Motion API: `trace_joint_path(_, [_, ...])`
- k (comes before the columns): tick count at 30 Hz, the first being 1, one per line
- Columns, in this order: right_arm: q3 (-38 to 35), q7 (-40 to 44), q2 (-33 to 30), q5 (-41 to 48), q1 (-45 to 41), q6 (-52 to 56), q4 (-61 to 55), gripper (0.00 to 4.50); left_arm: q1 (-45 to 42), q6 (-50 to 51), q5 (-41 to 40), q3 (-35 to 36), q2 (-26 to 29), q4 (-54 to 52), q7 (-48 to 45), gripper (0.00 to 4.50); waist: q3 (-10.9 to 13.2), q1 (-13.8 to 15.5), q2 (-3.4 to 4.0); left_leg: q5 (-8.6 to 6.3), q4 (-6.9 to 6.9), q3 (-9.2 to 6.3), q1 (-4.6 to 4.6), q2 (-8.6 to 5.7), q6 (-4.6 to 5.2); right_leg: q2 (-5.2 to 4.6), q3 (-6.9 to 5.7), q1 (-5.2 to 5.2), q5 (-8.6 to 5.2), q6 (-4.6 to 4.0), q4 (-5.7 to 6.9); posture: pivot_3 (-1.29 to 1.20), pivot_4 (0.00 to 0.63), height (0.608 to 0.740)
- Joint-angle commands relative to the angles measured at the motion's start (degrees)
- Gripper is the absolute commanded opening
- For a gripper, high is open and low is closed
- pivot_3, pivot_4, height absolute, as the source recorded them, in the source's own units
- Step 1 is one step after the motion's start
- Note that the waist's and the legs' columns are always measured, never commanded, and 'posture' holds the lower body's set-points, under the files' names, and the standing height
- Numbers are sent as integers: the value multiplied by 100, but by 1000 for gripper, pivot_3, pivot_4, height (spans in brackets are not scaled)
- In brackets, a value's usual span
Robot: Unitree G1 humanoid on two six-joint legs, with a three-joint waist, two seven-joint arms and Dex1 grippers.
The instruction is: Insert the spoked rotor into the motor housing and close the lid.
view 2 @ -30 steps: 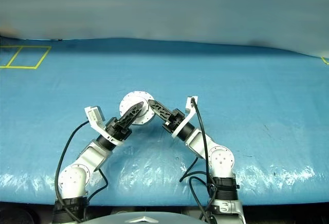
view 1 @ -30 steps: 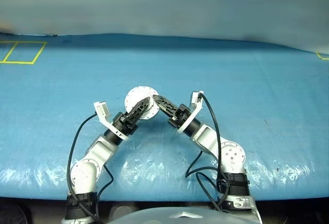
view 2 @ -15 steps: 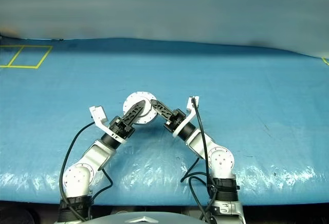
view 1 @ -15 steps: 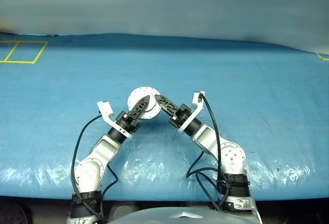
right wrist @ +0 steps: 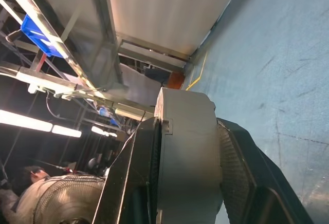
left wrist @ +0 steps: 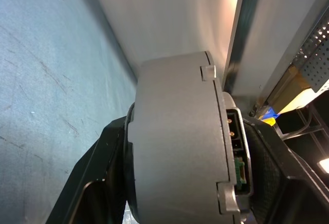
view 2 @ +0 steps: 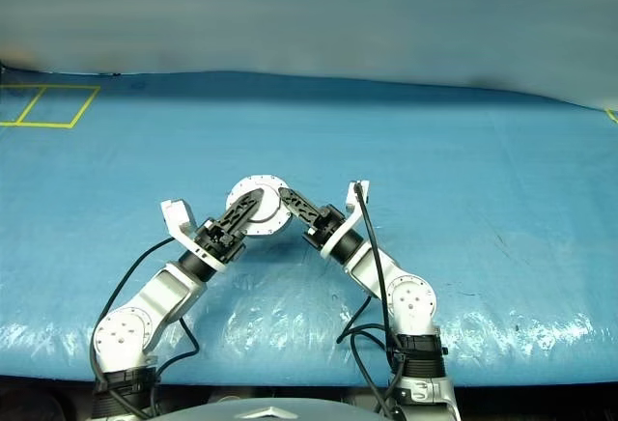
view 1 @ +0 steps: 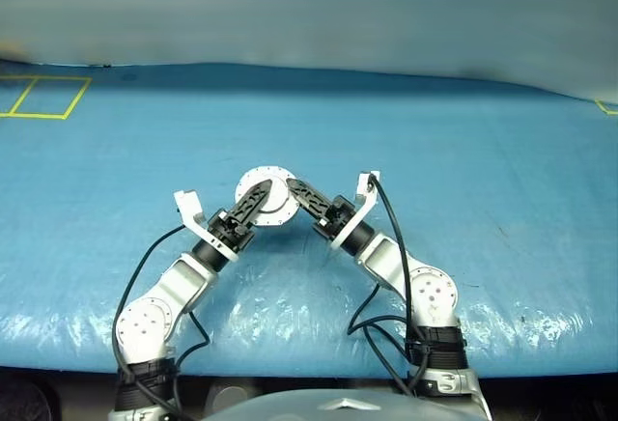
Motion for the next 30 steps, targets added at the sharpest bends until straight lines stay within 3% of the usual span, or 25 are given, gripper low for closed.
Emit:
trace_joint_path(1, [153, 16, 263, -193, -134, -233, -282, 1213, 15, 50, 396, -502, -17, -462, -213, 2691, 0, 1, 0, 0, 0, 1, 0, -2, 0, -1, 1, 0, 0, 0, 0, 0, 150, 740])
trace_joint_path(12, [325, 176, 233, -596, -114, -593, -363, 1213, -34, -30, 554, -424, -33, -335, -181, 2582, 0, 1, 0, 0, 0, 1, 0, -1, 0, -1, 1, 0, 1, -1, 0, 0, 150, 740])
trace_joint_path(13, [321, 198, 250, -570, -104, -610, -356, 1961, -49, -81, 542, -362, -29, -315, -231, 2582, -1, 3, 0, 0, 0, 1, 0, -1, 0, -1, 0, 0, 1, -1, 0, 0, 150, 740])
trace_joint_path(18, [265, 64, 303, -425, -78, -492, -292, 3531, -252, -337, 661, -23, -7, -41, -193, 2340, -1, 4, 0, 0, 1, 2, 1, -2, 0, -2, 1, 1, 1, -1, 0, 0, 150, 740])
trace_joint_path(30, [229, -70, 219, -697, -165, -556, -244, 3531, -822, -1250, 1768, 686, 100, 523, 48, 2340, -1, 14, -1, 1, 3, -1, 0, -3, -1, -2, -1, 1, 2, -3, 2, 0, 150, 740])
